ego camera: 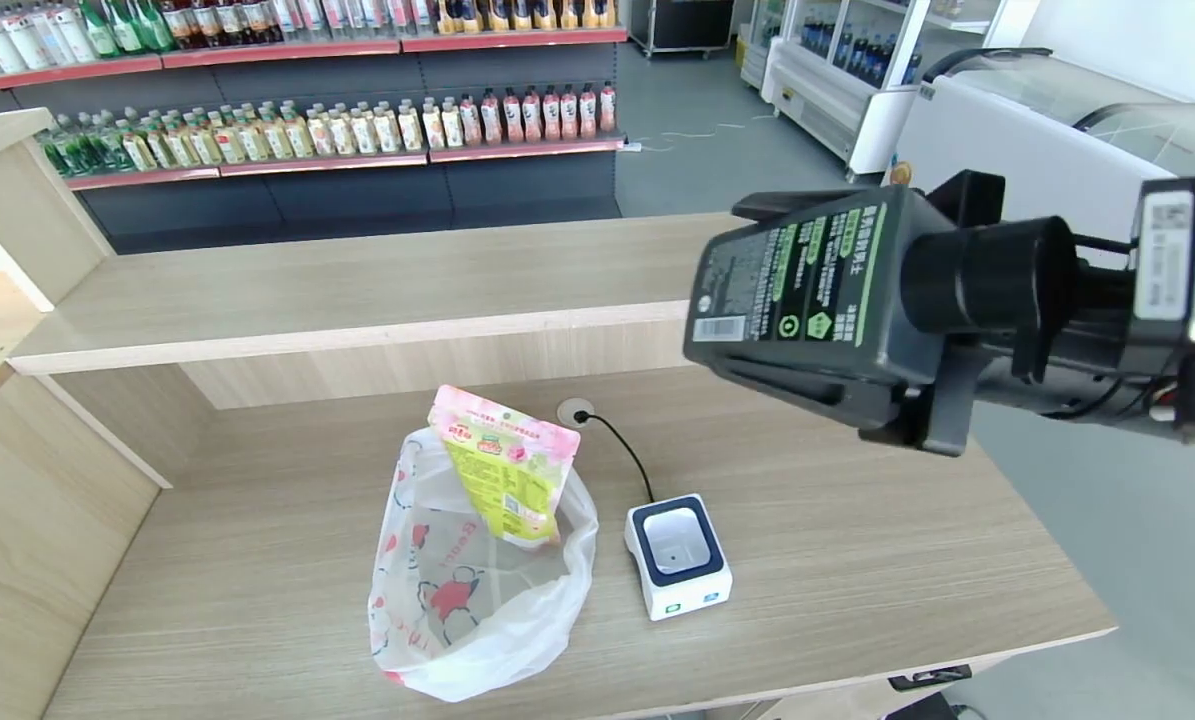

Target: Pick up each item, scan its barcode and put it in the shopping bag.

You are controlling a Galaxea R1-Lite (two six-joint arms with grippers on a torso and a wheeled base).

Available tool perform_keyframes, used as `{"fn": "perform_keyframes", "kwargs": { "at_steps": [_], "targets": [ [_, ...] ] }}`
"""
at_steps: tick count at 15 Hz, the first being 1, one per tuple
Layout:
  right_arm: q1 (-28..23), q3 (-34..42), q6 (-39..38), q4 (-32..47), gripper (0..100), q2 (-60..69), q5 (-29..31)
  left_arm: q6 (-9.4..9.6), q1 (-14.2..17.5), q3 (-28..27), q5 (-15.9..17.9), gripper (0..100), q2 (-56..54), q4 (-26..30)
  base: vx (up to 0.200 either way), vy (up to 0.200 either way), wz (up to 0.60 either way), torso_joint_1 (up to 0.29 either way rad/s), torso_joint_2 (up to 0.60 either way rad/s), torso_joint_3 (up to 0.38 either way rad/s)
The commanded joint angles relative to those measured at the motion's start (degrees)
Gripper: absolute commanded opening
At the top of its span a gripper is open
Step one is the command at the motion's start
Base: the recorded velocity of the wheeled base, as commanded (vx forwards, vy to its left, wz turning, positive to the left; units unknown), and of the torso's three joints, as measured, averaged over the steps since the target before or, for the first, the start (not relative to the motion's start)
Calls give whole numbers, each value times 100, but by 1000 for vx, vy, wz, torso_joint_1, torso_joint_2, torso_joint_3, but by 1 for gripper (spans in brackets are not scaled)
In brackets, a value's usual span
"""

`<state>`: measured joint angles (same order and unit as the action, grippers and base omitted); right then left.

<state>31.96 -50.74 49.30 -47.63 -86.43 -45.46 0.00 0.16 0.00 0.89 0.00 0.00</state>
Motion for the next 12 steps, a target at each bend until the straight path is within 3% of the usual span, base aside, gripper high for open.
{"fn": "perform_keyframes", "kwargs": {
  "at_steps": [1,3,4,6,9,12],
  "targets": [
    [-1553,249,-544,1019,0,742,459,0,-7,0,-1,100,0,0,0,0,0,0,0,0],
    [-2493,275,-1045,1247,0,768,459,0,2,0,-1,100,0,0,0,0,0,0,0,0],
    [-3328,372,-1564,1493,0,838,459,0,2,0,-1,100,0,0,0,0,0,0,0,0],
    [-4242,380,-2073,2214,0,1014,494,0,2,0,-1,100,0,0,0,0,0,0,0,0],
    [-5077,468,-2223,3119,0,1234,582,0,2,0,-1,100,0,0,0,0,0,0,0,0],
    [-5587,583,-2240,3893,0,1313,723,0,2,0,-1,100,0,0,0,0,0,0,0,0]
  ]
}}
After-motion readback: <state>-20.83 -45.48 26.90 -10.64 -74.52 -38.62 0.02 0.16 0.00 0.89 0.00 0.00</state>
